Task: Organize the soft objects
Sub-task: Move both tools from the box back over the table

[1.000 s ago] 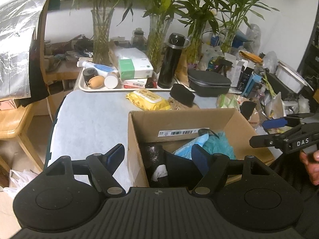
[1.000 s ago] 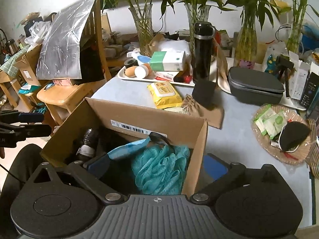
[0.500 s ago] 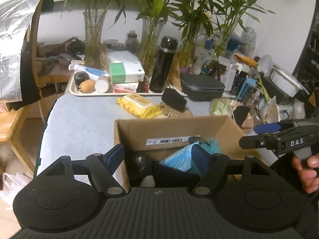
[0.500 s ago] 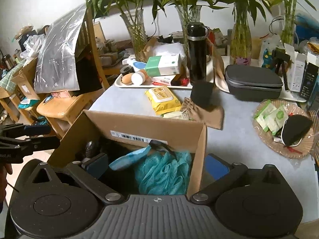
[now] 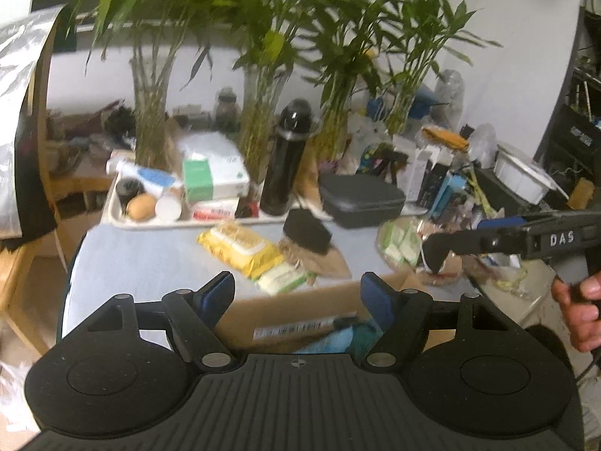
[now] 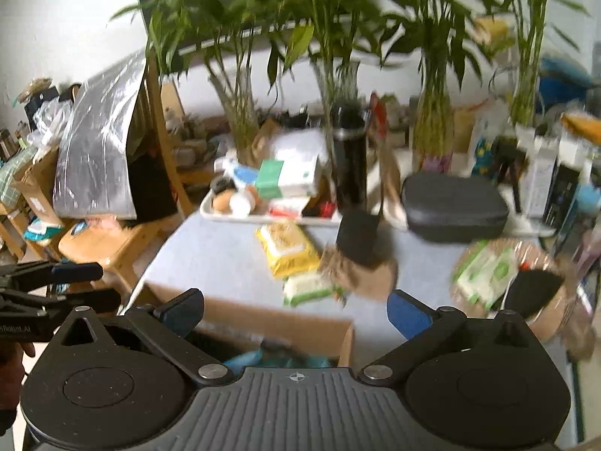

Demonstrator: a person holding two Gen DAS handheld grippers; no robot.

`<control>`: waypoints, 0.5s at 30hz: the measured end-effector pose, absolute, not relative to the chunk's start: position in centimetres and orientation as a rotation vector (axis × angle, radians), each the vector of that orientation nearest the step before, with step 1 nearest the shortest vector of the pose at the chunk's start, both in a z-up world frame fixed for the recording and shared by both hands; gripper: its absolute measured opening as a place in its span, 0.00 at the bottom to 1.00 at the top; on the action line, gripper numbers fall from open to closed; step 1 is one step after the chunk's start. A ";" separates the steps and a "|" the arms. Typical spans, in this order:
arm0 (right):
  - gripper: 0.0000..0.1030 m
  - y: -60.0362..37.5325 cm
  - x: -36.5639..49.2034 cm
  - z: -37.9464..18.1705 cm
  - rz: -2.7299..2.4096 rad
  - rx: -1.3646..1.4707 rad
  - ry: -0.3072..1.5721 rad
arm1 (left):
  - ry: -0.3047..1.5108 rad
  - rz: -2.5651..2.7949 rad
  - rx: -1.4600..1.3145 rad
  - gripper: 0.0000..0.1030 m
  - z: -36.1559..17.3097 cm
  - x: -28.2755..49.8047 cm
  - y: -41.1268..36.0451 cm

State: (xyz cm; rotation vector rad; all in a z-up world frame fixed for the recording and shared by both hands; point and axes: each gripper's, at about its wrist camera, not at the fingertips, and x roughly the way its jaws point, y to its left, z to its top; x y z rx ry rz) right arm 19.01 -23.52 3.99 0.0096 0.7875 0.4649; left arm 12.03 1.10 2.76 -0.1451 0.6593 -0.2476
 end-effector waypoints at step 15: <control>1.00 -23.6 22.3 3.9 0.458 -0.007 0.730 | 0.618 -0.283 -0.088 0.71 3.7 14.4 -0.1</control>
